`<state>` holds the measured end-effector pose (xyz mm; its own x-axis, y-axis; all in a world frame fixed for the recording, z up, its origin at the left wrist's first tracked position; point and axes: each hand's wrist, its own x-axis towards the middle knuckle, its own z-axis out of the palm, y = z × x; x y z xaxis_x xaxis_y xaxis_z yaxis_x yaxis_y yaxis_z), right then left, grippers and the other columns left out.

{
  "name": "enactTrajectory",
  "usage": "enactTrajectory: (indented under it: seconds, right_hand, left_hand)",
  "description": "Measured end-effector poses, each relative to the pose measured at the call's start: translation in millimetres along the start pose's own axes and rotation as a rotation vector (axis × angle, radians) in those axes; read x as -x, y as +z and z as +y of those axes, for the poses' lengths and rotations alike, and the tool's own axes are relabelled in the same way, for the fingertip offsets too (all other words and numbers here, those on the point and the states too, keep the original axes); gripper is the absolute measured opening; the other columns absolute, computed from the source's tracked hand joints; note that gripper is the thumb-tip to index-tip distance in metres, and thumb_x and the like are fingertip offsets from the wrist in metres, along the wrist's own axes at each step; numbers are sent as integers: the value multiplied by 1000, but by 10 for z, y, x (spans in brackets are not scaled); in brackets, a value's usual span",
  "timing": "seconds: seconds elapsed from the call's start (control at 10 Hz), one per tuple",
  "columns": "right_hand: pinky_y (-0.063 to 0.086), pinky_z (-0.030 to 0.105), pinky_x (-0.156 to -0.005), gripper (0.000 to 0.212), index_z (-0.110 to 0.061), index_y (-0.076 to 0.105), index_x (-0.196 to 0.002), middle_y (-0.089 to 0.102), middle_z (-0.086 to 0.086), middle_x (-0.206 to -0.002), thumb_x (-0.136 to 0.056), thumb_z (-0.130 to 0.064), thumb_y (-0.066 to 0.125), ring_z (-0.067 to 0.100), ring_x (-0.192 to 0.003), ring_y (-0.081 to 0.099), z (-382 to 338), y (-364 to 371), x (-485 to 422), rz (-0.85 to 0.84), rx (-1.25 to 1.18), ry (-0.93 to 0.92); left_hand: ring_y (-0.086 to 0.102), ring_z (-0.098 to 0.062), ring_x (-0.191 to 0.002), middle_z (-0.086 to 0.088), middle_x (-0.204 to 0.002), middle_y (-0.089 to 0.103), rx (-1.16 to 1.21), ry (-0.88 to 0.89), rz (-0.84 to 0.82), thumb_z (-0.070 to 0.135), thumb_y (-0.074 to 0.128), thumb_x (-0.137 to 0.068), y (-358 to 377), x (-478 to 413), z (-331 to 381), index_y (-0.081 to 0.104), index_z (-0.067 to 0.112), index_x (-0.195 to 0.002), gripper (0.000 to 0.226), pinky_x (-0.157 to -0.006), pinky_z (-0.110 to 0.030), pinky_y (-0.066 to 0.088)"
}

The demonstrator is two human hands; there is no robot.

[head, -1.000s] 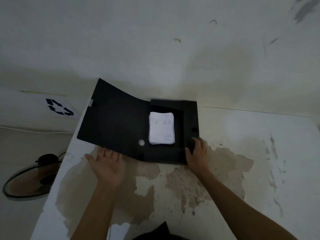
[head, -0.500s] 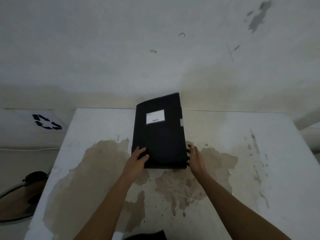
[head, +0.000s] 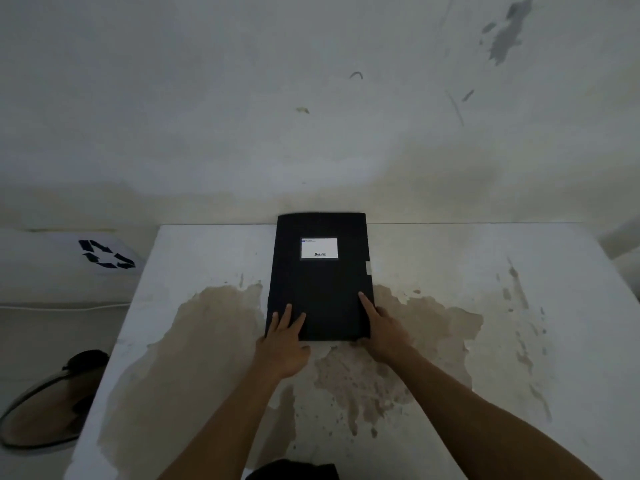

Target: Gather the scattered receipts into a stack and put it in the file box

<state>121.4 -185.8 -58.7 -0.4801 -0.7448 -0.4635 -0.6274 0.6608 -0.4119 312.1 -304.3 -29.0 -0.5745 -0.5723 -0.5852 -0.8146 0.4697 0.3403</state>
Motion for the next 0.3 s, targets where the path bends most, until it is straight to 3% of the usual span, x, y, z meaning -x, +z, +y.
enactTrajectory:
  seconds: [0.2, 0.3]
  right_hand:
    - [46, 44, -104, 85, -29, 6, -157, 28, 10, -155, -92, -24, 60, 34, -131, 46, 65, -75, 153, -26, -102, -59]
    - [37, 45, -111, 77, -24, 13, -155, 31, 8, -157, -92, -24, 56, 32, -142, 34, 267, -164, 305, 57, -238, -39]
  left_hand:
    - [31, -22, -140, -1, -158, 23, 361, 7, 146, 35, 53, -92, 198, 285, 233, 39, 22, -144, 56, -112, -40, 34]
    - [46, -16, -125, 3, -142, 41, 490, 40, 136, 37, 54, -91, 391, 401, 428, 45, 23, -137, 49, -105, -34, 41]
